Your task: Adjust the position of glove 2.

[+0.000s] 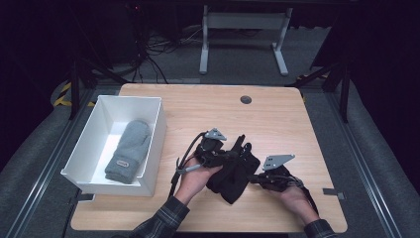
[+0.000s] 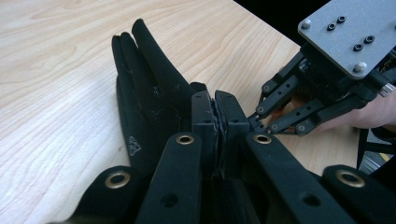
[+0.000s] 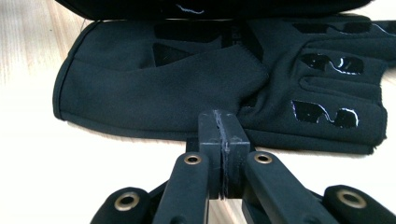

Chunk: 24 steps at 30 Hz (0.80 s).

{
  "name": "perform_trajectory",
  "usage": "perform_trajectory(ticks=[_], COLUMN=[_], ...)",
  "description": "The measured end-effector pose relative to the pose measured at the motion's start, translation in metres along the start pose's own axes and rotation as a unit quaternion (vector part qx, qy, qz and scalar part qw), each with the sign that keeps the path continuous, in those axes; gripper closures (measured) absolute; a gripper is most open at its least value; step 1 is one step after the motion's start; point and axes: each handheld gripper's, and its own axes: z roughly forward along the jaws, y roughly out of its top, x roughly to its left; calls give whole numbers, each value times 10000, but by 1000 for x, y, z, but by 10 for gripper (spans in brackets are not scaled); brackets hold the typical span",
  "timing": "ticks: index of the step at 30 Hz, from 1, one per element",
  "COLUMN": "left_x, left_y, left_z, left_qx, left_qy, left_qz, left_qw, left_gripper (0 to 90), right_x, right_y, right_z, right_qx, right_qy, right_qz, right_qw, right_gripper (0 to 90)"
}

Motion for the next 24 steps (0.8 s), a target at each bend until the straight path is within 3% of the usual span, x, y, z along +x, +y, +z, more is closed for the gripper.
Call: perform_trajectory(ticks=[8,15,20,24], left_x=[-6,-12,-12,-14], left_y=[0,-4,-7,-10], left_z=[20,33,34,36], left_qx=[117,365,368,445], left_qy=[-101,-261,-351,-401], left_qz=[45,148,129,148], left_qw=[9999,9989,9986,9981], left_gripper=[879,867,849,892], right_x=[0,0,-6,-15], right_y=[3,2,-3,-11], right_z=[4,3,-10,-25], right_qx=[-31,-23,-113,-209], right_qy=[10,15,-194,-433], right_qz=[3,-8,68,193], right_qw=[10000,10000,9997,9987], right_gripper=[900,900,898,862])
